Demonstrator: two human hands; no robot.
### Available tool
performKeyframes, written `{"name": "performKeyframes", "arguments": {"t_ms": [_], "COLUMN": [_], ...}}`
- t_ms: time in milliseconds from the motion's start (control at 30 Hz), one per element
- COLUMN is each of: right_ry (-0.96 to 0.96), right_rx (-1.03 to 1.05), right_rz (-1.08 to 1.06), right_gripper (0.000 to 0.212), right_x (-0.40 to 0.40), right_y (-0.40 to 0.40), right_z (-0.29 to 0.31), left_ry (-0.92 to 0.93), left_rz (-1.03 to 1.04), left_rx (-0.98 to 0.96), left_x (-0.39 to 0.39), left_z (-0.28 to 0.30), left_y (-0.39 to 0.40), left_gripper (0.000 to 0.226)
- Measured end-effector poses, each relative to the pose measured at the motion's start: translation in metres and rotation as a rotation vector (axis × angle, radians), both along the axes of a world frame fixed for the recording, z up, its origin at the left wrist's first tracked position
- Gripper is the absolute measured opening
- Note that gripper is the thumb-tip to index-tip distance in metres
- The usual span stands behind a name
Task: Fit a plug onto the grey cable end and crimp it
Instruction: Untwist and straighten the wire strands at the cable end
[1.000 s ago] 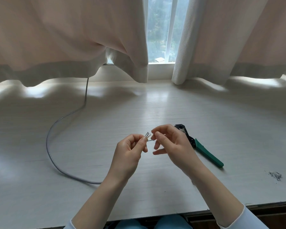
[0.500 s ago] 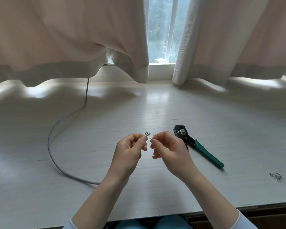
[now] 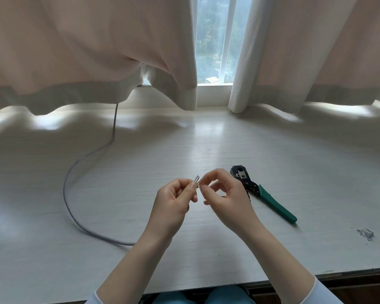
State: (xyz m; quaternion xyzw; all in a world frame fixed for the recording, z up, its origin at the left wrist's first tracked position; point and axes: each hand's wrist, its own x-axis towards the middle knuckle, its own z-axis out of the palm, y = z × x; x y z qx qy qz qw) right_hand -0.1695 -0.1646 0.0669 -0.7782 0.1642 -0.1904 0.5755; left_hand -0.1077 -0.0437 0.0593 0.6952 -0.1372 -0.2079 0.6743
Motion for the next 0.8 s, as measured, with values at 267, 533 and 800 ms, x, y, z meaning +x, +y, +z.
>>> {"name": "performKeyframes", "arguments": {"t_ms": [267, 533, 800], "right_ry": [-0.013, -0.104, -0.110], "right_rx": [-0.085, -0.229, -0.248], "right_rz": [-0.020, -0.069, -0.117], "right_gripper": [0.010, 0.018, 0.012], "right_x": [-0.0041, 0.0011, 0.0032], "right_y": [0.0026, 0.0053, 0.0073], "right_z": [-0.0028, -0.0022, -0.0058], "left_ry": [-0.034, -0.038, -0.072], "left_rz": [0.016, -0.006, -0.013], "left_rx": [0.017, 0.024, 0.029], "left_x": [0.0002, -0.0019, -0.0022], "left_z": [-0.0018, -0.0030, -0.0029], "left_y": [-0.0011, -0.0013, -0.0008], "left_gripper": [0.016, 0.016, 0.017]}}
